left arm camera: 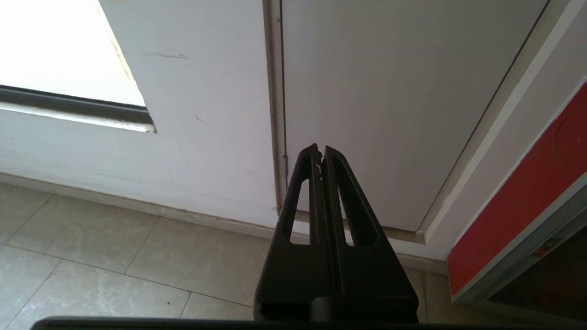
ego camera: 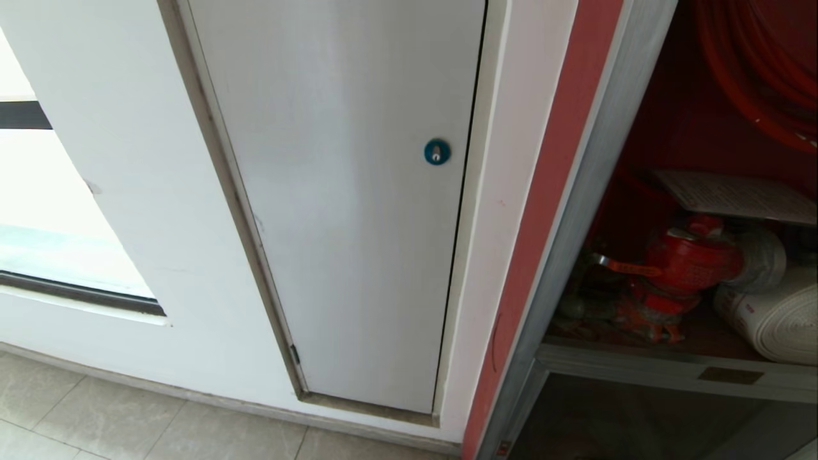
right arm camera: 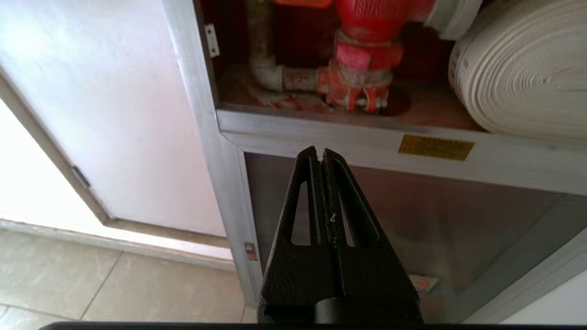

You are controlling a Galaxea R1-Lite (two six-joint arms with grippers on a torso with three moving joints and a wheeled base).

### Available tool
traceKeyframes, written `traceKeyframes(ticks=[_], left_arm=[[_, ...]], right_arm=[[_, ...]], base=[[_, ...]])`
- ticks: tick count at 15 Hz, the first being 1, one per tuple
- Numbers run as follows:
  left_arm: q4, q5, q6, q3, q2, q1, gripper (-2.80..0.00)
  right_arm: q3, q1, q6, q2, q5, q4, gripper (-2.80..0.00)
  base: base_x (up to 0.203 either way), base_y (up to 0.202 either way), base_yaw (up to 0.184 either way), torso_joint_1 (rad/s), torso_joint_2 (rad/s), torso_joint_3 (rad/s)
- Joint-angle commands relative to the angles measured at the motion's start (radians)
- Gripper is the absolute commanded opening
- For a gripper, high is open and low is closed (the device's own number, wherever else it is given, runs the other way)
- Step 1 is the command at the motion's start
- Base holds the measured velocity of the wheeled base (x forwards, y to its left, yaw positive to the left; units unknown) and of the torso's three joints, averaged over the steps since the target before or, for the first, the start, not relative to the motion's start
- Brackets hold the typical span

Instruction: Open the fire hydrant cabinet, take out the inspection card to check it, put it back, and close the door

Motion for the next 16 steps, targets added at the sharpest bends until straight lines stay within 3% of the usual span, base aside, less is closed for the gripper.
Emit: traceKeyframes(ticks=[1,5,11,14,16], left_arm=[[0.0,0.0,-0.001,0.0,0.001,0.0,-2.8],[0.0,0.0,-0.001,0.0,0.001,0.0,-2.8],[0.0,0.0,-0.001,0.0,0.001,0.0,-2.8],[0.0,0.0,-0.001,0.0,0.001,0.0,-2.8],[0.0,0.0,-0.001,0.0,0.001,0.0,-2.8]], right_arm=[[-0.109,0.001,-0.017,0.163,0.0,0.005,-2.8],[-0.259,0.0,-0.187,0.405,-0.007,-0.029,-2.8],[-0.489,-0.001,-0.411,0.716,-0.023,0.034,-2.8],[-0.582,-0.002,-0.541,0.874,-0.109,0.055,-2.8],[-0.63,-0.003,-0.686,0.964,-0.213,0.077,-2.8]], base=[[0.0,0.0,0.0,0.0,0.0,0.0],[0.0,0.0,0.0,0.0,0.0,0.0],[0.0,0.0,0.0,0.0,0.0,0.0],[0.0,0.0,0.0,0.0,0.0,0.0],[0.0,0.0,0.0,0.0,0.0,0.0]])
